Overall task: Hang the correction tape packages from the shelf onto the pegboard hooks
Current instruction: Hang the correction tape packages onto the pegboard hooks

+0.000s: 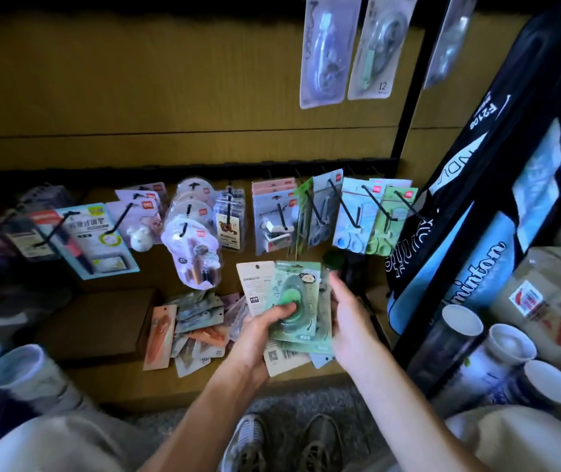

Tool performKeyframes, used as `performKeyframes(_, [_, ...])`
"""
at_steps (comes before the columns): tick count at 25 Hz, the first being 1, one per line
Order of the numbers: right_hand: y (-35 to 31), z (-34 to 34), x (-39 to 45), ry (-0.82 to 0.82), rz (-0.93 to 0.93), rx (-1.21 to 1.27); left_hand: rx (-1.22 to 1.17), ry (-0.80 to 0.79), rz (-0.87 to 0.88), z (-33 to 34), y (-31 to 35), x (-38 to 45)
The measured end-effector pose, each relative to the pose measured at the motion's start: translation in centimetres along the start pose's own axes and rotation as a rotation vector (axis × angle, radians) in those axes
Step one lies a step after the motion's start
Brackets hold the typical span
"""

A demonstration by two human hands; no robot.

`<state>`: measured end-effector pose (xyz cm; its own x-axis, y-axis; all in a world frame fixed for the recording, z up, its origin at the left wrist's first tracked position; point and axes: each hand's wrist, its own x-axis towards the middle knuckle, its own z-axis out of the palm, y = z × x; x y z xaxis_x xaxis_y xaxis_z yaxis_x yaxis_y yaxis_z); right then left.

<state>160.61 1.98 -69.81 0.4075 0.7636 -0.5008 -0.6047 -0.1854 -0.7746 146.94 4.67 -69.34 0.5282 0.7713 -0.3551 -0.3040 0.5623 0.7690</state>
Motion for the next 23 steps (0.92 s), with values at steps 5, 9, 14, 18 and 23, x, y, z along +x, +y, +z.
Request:
performKeyframes(5, [-0.1,-0.3,-4.6,-0.203,-0.185,-0.242,0.013,0.072,0.155,0.4,2.0,-1.3])
performKeyframes(9, [-2.5,0.5,-7.1,-0.012,-0.533,-0.36,0.076,0.079,0.261,1.8,3.5,-3.4])
performKeyframes(14, [-5.8,2.0,-9.1,0.026,-0.877,-0.228,0.017,0.164,0.379,3.2,8.1,-4.4])
performKeyframes(18, [-11.7,6.8,-11.4,-0.292,-0.861,-0.089,0.02,0.162,0.499,3.9,13.9,-4.1])
performKeyframes(23, [-17.0,14.6,-11.3,-0.376,-0.874,-0.131,0.014,0.192,0.586,4.7,18.6,-4.0])
